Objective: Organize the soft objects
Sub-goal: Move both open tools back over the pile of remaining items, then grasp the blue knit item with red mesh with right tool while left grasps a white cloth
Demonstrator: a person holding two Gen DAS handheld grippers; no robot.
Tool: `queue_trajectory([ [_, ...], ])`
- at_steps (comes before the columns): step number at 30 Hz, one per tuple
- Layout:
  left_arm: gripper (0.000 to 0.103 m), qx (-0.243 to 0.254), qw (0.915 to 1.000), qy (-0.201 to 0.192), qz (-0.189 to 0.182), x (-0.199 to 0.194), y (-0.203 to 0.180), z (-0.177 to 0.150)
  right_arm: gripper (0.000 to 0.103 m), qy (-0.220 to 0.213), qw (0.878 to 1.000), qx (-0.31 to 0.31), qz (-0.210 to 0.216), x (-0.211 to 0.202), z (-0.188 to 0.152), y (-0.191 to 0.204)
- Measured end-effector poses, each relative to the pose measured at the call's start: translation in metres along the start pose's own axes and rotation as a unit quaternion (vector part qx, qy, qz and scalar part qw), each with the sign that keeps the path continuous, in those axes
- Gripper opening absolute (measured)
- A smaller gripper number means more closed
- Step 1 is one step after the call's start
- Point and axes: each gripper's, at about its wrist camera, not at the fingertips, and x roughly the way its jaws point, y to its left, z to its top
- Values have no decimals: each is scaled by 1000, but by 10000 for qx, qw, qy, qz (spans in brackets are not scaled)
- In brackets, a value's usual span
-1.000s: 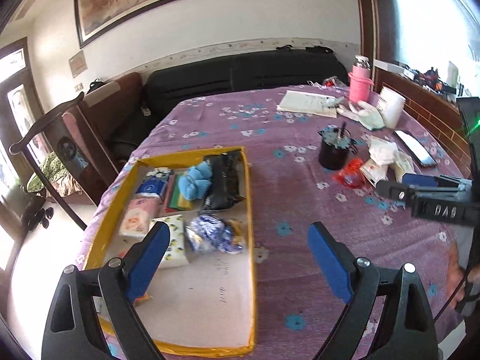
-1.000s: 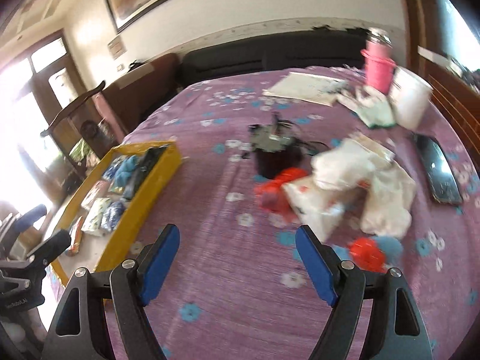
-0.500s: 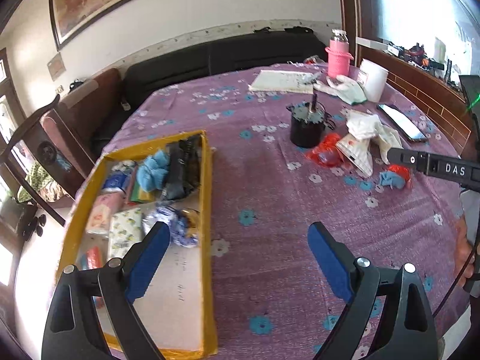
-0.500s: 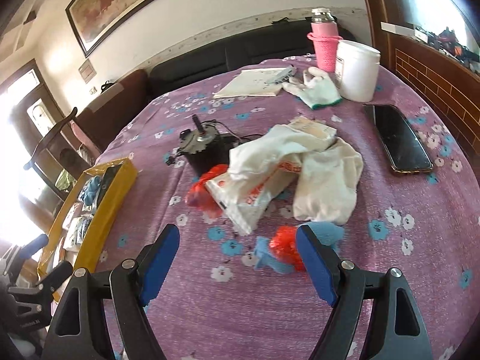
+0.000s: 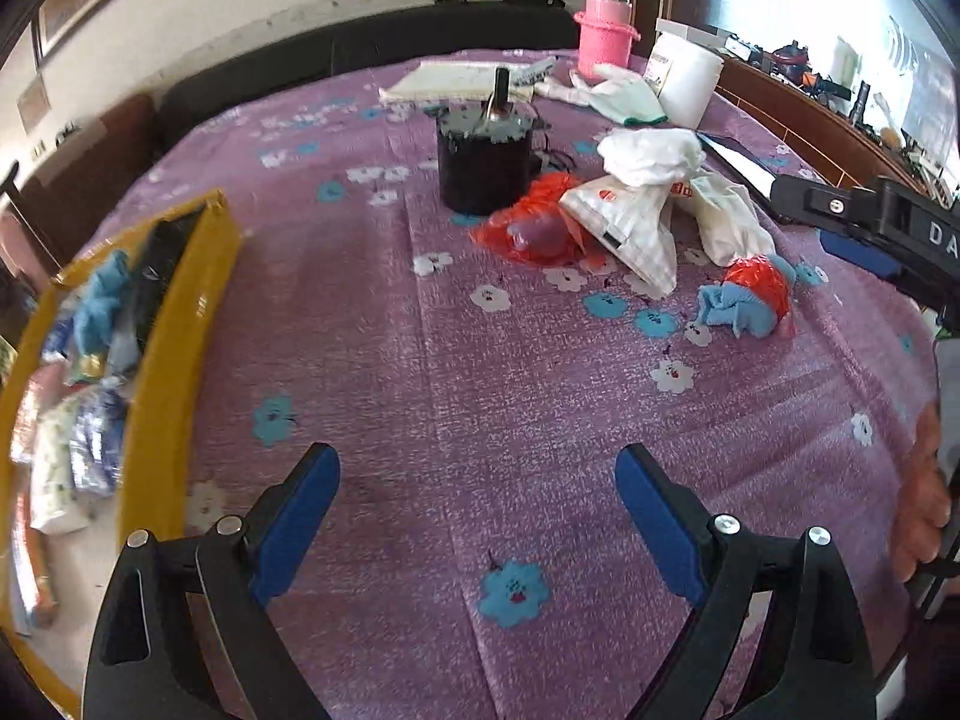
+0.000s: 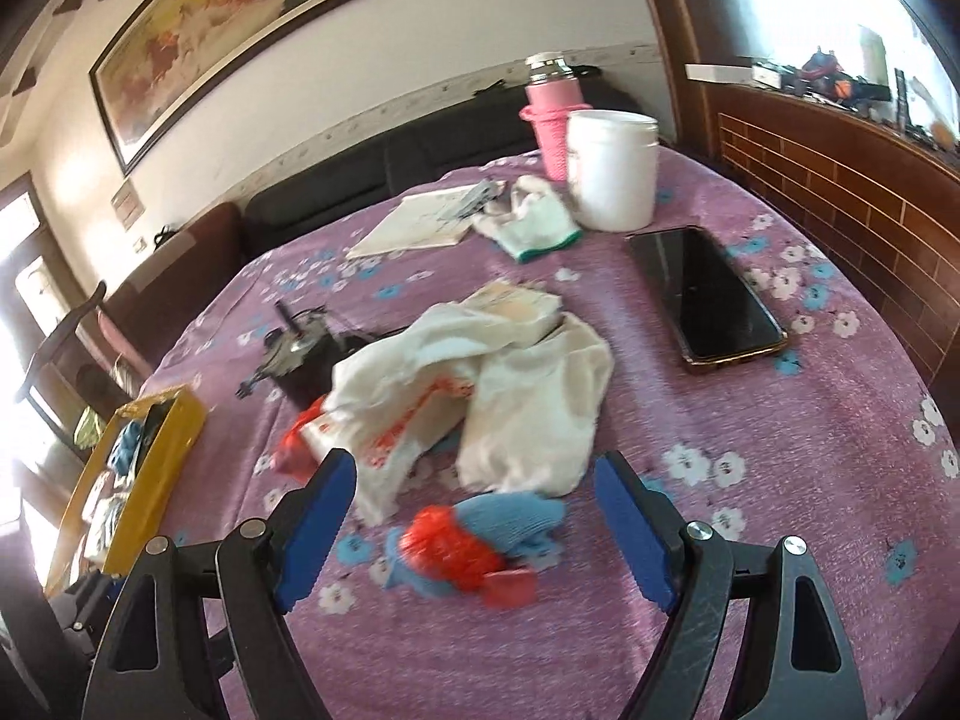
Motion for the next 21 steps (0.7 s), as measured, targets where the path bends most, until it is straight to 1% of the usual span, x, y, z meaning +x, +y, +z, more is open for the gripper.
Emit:
queue_trajectory([
  [2,92,-185,9995,150,-223,7,7,1,85,-49,9999,132,2,2,0,-7],
  [4,98,-331,9986,135,-388,8,13,1,85,-18,9997,259,48,5,1,-13],
  [6,101,-340,9983,137,-449,8,12,2,85,-9,9993,368,97,5,1,-18],
  [7,103,-325,9983,149,-467,9,12,2,86,2,9992,394,98,5,0,-19],
  [15,103,-219,9988,213,-378,13,8,4,88,292,9985,456,80,17,-5,-21],
  [21,103,-277,9984,173,-468,12,10,5,88,398,9976,558,-37,22,-7,-26],
])
